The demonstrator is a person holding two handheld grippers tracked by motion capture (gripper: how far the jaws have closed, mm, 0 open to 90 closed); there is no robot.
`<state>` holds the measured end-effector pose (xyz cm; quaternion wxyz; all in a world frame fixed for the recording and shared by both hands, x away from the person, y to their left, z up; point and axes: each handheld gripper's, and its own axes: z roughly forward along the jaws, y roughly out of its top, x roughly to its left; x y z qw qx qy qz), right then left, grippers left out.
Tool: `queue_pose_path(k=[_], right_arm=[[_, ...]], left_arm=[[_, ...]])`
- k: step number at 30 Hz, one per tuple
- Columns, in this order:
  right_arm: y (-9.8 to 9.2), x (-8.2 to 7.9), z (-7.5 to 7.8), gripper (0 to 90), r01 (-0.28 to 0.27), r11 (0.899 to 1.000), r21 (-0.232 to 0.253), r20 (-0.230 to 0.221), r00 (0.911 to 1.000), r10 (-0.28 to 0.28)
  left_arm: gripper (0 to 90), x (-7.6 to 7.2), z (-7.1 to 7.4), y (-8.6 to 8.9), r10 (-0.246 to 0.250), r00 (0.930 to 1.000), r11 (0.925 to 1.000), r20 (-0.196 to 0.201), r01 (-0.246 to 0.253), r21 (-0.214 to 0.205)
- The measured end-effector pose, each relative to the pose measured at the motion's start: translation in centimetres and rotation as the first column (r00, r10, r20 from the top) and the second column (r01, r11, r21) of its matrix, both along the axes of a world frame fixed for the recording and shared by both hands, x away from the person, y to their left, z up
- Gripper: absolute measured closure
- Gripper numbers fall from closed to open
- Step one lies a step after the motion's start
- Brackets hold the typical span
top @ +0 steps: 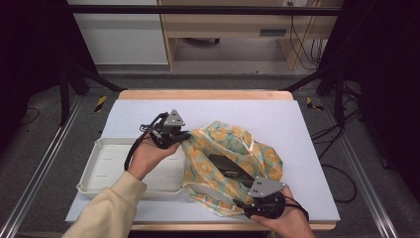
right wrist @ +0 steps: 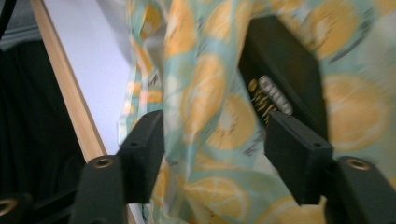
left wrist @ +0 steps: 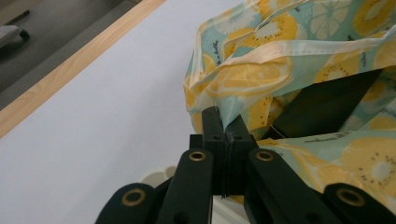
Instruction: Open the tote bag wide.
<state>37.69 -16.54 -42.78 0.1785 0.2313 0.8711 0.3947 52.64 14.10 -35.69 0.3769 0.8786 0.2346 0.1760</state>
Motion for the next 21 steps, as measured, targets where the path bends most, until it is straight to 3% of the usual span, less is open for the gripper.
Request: queue_pose_path(k=[7, 10, 13, 18, 21], right_arm=[[-0.6, -0.4, 2.6, 31.6, 0.061, 0.998, 0.025, 0.037, 0.9974, -0.062], [-1.6, -0.2, 3.8, 31.2, 0.149, 0.988, 0.042, 0.060, 0.9867, -0.151], [-2.8, 0.2, 4.3, 30.8, 0.233, 0.970, 0.065, 0.079, 0.9680, -0.238], [-4.2, 2.1, 3.8, 26.0, 0.370, 0.928, 0.029, 0.061, 0.9264, -0.372], [-4.2, 3.4, 2.8, 22.6, 0.399, 0.917, -0.025, 0.039, 0.9168, -0.398]], left_arm=[[90.0, -0.6, 0.2, -0.4, -0.032, 0.9995, 0.9994, -0.006, 0.032, -0.014], [90.0, -0.7, 0.3, -0.4, -0.037, 0.9993, 0.9989, -0.010, 0.037, -0.028], [90.0, -0.9, 0.6, -0.4, -0.049, 0.9988, 0.9980, -0.010, 0.048, -0.040], [90.0, -1.3, 0.9, -0.4, -0.054, 0.9985, 0.9971, 0.000, 0.054, -0.054], [90.0, -1.4, 1.3, -0.2, -0.055, 0.9984, 0.9968, 0.013, 0.055, -0.058]])
